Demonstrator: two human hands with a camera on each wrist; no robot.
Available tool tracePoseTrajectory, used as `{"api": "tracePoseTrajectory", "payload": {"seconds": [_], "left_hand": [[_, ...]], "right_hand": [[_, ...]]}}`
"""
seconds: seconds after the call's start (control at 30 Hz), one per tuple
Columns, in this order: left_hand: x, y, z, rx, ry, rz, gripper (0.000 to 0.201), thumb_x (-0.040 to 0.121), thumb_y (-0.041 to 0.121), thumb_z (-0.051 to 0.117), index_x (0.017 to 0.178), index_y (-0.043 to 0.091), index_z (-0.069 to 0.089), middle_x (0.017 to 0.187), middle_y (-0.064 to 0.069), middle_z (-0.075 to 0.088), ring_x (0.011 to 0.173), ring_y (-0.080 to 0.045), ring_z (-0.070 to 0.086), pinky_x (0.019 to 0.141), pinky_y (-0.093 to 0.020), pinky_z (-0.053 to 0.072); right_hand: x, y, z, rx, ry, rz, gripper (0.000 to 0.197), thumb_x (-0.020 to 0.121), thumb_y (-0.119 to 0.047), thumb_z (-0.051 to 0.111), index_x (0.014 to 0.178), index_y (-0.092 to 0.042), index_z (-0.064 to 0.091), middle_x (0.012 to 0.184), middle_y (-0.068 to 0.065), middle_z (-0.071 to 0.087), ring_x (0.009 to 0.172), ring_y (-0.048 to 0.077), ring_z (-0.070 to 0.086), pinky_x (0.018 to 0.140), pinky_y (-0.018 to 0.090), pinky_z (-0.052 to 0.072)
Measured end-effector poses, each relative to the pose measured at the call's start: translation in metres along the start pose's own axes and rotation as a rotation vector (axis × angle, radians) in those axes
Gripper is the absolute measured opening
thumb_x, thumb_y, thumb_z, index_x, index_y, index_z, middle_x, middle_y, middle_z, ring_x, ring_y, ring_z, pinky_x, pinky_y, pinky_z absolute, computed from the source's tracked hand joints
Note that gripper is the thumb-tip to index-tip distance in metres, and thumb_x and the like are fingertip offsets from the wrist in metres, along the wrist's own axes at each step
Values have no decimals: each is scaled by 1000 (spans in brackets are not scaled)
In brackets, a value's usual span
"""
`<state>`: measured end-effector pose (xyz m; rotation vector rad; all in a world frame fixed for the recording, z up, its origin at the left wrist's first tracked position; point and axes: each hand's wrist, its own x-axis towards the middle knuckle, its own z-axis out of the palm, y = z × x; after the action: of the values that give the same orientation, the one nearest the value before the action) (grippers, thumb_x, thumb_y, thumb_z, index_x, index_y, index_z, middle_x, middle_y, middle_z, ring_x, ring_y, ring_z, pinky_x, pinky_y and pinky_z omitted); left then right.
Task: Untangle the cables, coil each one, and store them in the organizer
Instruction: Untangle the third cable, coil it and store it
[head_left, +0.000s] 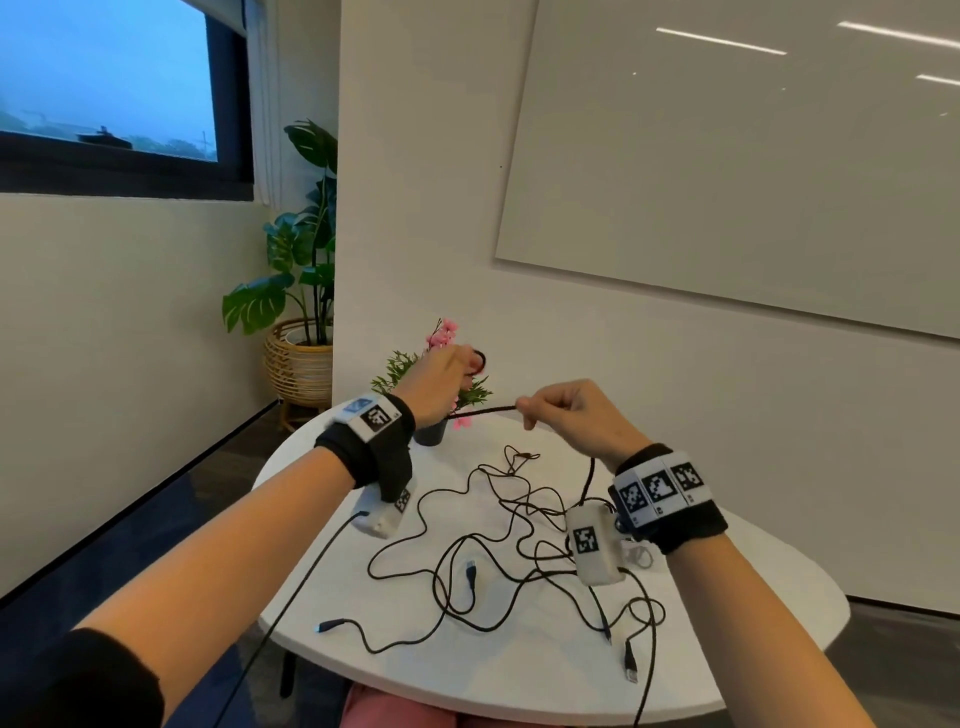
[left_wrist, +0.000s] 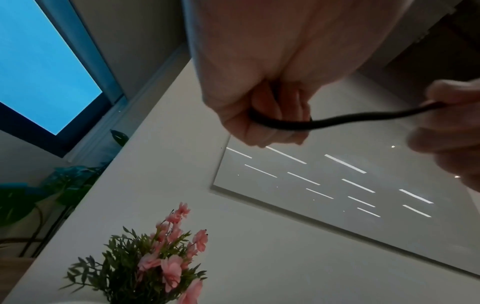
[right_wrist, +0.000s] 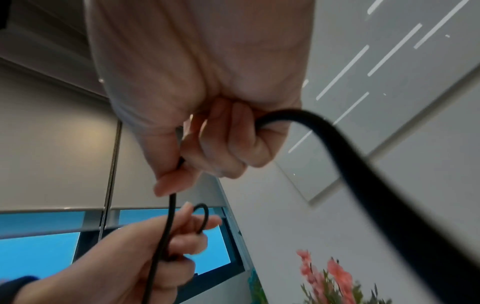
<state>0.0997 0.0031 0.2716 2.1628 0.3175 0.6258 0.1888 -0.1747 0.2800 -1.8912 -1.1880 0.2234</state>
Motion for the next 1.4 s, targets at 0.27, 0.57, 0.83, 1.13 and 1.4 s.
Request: {"api": "tracePoseTrajectory", "payload": {"seconds": [0.27,0.57,0.83,1.13,1.4], "left_hand": [[-12,7,19,88,-261,89,62,99,49,21,94,16,73,69,2,47,57,-9,40,56,-25,29],[-15,0,22,-39,-366,140,40,100,42,27,78,18,50,66,7,40,53,-6,33,55,-20,31],[-14,-12,18,-463,-102,15,36,101,37,28,107,29,63,101,4,60,90,-6,54,83,-20,42],[-10,-4,3,-929,-60,-13,31,102,23,31,113,9,57,94,-8,61,72,-14,66,72,-28,58],[-17,-6,14,-873,-232,-55,34,101,25,35,124,11,55,90,3,56,59,-5,43,54,-18,36]], "right_hand": [[18,7,-7,-2,208,-76,22,88,-27,63,68,-20,69,85,34,64,71,41,54,68,32,38],[15,11,3,168,248,-5,21,90,-24,60,85,-7,71,51,-15,52,43,-2,43,42,8,32],[20,14,2,113,279,23,21,94,-17,53,90,-5,71,66,-4,54,47,-4,45,48,8,34],[23,15,-2,73,269,23,19,94,-9,52,96,-2,69,70,-8,56,59,-3,51,54,3,37],[20,4,-4,187,340,-68,16,92,-12,57,98,-10,71,77,0,63,64,-4,53,59,8,41]]}}
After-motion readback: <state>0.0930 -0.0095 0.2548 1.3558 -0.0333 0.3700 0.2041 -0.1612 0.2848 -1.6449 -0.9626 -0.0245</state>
